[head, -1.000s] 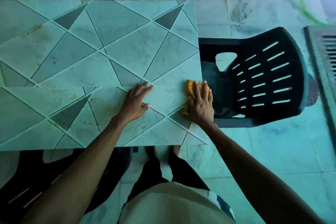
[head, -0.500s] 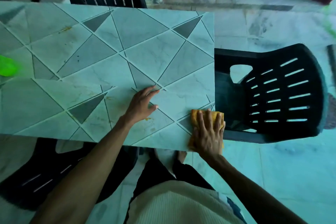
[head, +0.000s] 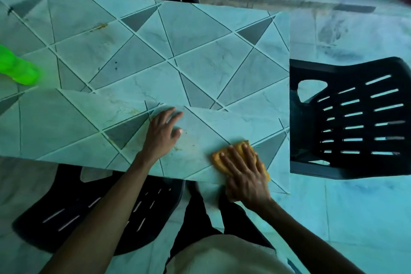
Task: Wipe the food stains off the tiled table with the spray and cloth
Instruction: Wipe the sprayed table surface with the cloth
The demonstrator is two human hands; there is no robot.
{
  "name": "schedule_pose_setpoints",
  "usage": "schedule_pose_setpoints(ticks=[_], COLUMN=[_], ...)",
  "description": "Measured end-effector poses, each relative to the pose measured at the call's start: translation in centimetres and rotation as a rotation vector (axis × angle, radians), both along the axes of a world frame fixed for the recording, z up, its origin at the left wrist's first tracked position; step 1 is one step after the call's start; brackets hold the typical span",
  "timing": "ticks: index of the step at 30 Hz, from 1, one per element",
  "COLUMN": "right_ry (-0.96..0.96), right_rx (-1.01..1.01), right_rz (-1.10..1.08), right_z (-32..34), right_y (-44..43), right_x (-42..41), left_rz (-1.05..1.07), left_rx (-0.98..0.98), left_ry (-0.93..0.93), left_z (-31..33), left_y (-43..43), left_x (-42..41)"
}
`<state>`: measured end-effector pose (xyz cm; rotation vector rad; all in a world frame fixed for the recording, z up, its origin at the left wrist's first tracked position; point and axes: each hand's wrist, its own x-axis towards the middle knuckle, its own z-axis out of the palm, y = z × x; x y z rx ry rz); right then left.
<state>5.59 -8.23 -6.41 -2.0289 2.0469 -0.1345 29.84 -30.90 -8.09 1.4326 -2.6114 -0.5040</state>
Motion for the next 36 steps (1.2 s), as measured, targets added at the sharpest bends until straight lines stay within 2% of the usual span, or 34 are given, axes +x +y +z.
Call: schedule_pose_setpoints(ticks=[3, 5, 7, 10, 14, 17, 21, 25, 27, 31, 33, 36], right_ry=[0.024, 0.018, 0.003, -0.031, -0.023, 0.042, 0.109, 0.175, 0.203, -0.004, -0.024, -0.017], right_rx=[0.102, 0.124, 0.109, 0.026, -0.031, 0.007, 0.134, 0.112, 0.096, -0.012, -0.038, -0.012], right_rz=[-0.230, -0.378, -0.416, -0.363, -0.186, -0.125, -0.226, -0.327, -0.276, -0.305, -0.177, 0.054], right_z=[-0.1, -0.7, -1.1, -1.2, -0.7, -1.5, -2.1, -1.6, -1.4, -0.5, -1.1, -0.9], right_y=[0.8, -2.7, -7.4, -11.4, -6.3, -0.6, 1.6, -6.5, -13.0, -20.0, -17.8, -11.5], right_x=[-3.3, -3.5, -1.5, 4.2, 9.5, 7.6, 1.9, -0.3, 0.4, 6.8, 10.3, 10.5], left_rz=[0.030, 0.030, 0.014, -0.027, -0.084, -0.081, -0.080, -0.082, -0.075, -0.040, 0.001, 0.043], left_rx=[-0.008, 0.010, 0.018, 0.016, 0.009, 0.023, 0.038, 0.075, 0.082, 0.009, -0.017, -0.029], left_ry=[-0.003, 0.001, 0.001, 0.006, 0.028, 0.061, 0.062, 0.111, 0.141, 0.128, 0.107, 0.079], left_z=[-0.1, -0.2, 0.0, 0.2, 0.4, 0.4, 0.2, 0.2, 0.3, 0.3, 0.3, 0.4], left_y=[0.3, 0.0, -0.4, -1.1, -1.8, -1.9, -2.0, -2.2, -2.4, -3.4, -4.2, -5.0], left_x=[-0.1, 0.0, 0.2, 0.8, 1.5, 1.6, 1.8, 2.3, 2.7, 4.5, 5.7, 7.1])
